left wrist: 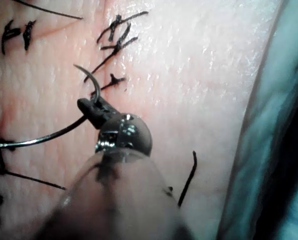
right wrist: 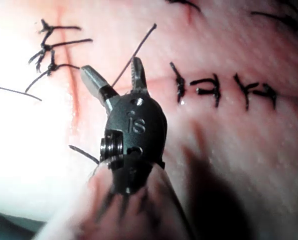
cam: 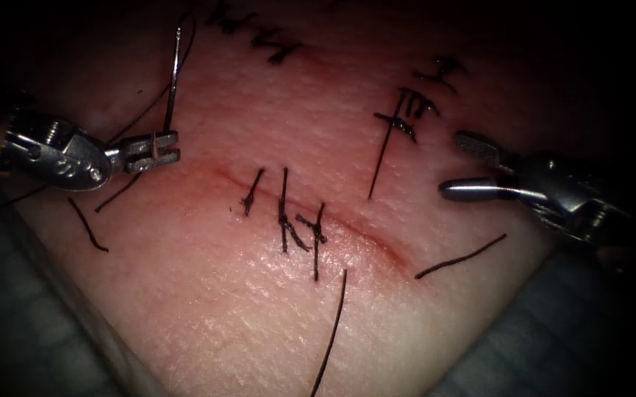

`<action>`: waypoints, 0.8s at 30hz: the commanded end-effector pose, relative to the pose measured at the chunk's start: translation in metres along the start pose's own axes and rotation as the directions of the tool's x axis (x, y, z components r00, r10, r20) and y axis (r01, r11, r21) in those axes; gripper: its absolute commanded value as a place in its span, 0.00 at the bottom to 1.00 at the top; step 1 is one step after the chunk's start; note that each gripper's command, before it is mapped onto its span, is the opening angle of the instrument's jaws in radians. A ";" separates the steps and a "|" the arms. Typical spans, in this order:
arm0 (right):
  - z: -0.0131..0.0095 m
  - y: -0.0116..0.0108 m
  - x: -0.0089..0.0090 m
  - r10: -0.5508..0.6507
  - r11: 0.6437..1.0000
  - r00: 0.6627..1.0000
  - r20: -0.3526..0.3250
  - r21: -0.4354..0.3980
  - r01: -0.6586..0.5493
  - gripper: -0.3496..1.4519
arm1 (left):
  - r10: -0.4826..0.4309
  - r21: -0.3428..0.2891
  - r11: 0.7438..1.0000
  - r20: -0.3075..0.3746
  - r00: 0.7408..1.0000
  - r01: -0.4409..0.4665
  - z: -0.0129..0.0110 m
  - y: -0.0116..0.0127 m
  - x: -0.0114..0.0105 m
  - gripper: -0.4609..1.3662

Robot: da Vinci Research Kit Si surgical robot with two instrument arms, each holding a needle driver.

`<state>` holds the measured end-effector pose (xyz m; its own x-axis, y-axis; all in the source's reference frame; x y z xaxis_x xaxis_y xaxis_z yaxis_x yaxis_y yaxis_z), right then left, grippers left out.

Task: Wound Closure
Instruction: Set needle down with left grasper

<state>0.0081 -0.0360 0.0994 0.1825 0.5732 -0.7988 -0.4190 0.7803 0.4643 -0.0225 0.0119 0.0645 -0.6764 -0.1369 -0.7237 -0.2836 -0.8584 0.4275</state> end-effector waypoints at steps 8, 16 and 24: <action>0.0020 -0.0013 0.0002 0.071 0.997 0.997 -0.003 0.044 -0.071 0.85 | 0.071 0.021 0.997 -0.008 0.997 -0.071 -0.0003 0.0005 0.0006 0.06; 0.0022 -0.0014 -0.0001 0.092 0.995 0.996 -0.003 0.047 -0.091 0.84 | 0.169 0.075 0.983 -0.052 0.984 -0.165 -0.0009 0.0009 0.0015 0.06; 0.0023 -0.0014 0.0000 0.103 0.994 0.995 -0.003 0.047 -0.103 0.84 | 0.239 0.121 0.966 -0.086 0.967 -0.228 -0.0014 0.0013 0.0026 0.06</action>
<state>0.0107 -0.0366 0.0996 0.1358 0.6502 -0.7476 -0.3989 0.7266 0.5595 -0.0236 0.0097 0.0624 -0.6646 -0.3882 -0.6384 -0.2013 -0.7298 0.6533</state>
